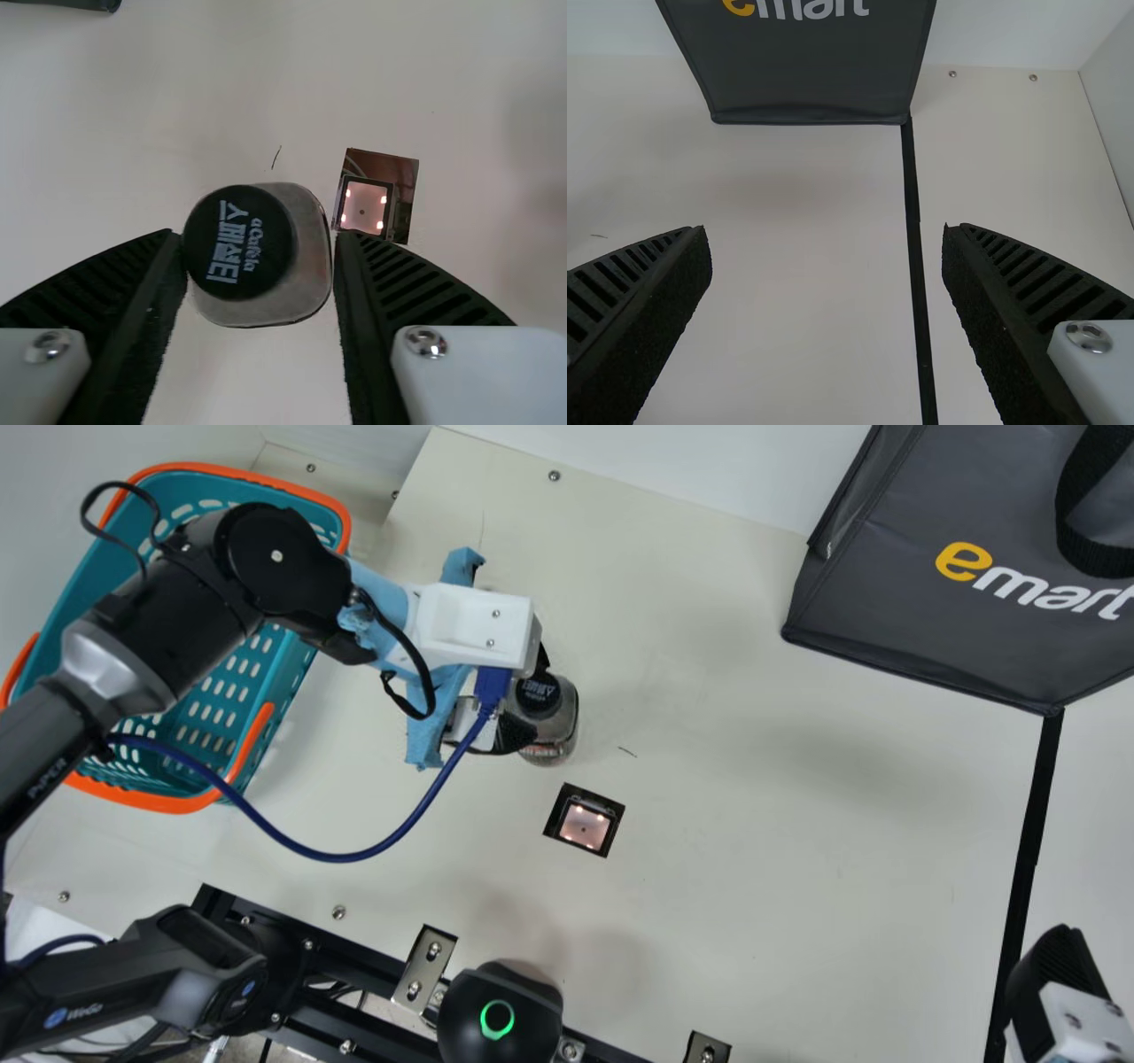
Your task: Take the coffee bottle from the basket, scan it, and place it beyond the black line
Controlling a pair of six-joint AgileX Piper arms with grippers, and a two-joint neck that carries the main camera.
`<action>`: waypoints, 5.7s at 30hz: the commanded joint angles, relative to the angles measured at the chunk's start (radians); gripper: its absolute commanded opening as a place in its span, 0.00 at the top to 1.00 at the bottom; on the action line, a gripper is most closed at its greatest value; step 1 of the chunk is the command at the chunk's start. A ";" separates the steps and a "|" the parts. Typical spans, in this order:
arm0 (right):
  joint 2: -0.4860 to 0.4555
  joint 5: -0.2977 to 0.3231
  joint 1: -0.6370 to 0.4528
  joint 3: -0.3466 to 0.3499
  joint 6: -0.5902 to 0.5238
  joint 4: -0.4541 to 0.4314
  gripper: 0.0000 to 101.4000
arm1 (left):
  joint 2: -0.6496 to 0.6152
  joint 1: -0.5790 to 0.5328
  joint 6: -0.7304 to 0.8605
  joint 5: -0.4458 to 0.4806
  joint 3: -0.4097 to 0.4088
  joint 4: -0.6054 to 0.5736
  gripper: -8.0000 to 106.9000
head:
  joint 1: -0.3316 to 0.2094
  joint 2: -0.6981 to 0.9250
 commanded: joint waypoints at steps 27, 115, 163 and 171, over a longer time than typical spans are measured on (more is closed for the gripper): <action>0.000 0.000 0.000 0.000 0.000 0.000 0.10 | -0.040 0.028 -0.212 0.048 -0.064 0.017 0.15 | -0.027 0.002; 0.000 0.001 0.000 0.000 0.000 0.000 0.10 | -0.468 0.547 -0.413 0.062 0.066 -0.089 0.15 | -0.027 0.002; 0.000 0.000 0.000 0.000 0.000 0.000 0.10 | -0.472 0.511 -0.448 0.045 0.064 -0.065 0.15 | -0.027 -0.347; 0.000 0.000 0.000 0.000 0.000 0.000 0.10 | -0.503 0.438 -0.519 0.004 0.100 -0.023 0.15 | -0.027 -0.347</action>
